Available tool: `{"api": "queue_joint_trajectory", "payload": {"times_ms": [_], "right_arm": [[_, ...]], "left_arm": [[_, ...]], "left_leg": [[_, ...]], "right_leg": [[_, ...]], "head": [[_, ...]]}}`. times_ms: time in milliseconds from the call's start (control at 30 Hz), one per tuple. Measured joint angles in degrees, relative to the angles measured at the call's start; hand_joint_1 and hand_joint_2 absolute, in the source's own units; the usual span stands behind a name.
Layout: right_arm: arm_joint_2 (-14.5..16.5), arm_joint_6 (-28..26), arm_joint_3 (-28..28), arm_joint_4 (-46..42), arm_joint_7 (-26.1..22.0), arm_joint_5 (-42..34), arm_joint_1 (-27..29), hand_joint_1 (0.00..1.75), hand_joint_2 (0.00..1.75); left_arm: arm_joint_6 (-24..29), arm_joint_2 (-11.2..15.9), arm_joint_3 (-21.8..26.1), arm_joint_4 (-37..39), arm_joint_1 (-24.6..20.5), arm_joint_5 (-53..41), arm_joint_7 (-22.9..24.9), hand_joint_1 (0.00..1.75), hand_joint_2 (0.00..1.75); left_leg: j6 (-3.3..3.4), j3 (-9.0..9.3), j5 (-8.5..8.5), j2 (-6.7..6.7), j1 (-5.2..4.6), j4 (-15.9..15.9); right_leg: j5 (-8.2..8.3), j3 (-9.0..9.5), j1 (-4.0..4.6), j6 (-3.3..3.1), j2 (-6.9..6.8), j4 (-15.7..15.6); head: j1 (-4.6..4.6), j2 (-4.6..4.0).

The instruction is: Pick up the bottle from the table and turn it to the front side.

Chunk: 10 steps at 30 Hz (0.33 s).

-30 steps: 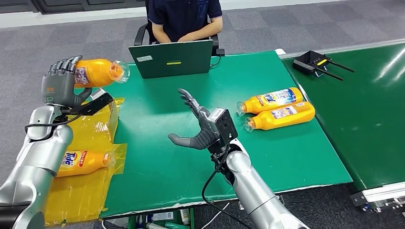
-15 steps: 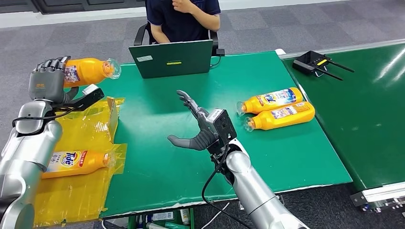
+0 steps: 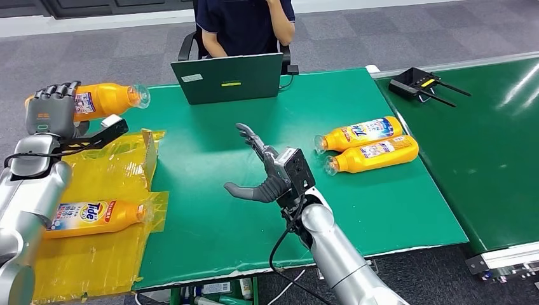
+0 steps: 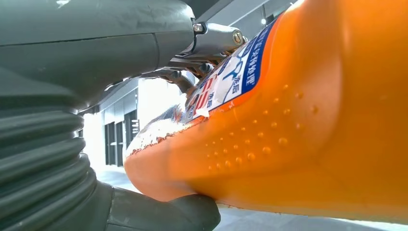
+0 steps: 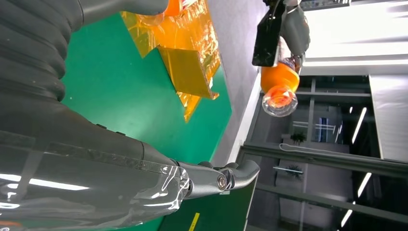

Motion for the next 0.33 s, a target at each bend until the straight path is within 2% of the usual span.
{"api": "queue_joint_trajectory", "payload": {"times_ms": [333], "right_arm": [[-0.04,0.21,-0.15,0.00,0.00,0.28,0.21,0.00,1.75]], "left_arm": [[-2.42,1.28,0.00,1.54,0.51,-1.24,0.24,1.75,1.75]], "left_leg": [[0.00,0.00,0.00,0.01,0.01,0.00]], "right_leg": [[0.01,0.00,0.00,-0.01,0.01,0.01]], "head": [[0.00,0.00]]}}
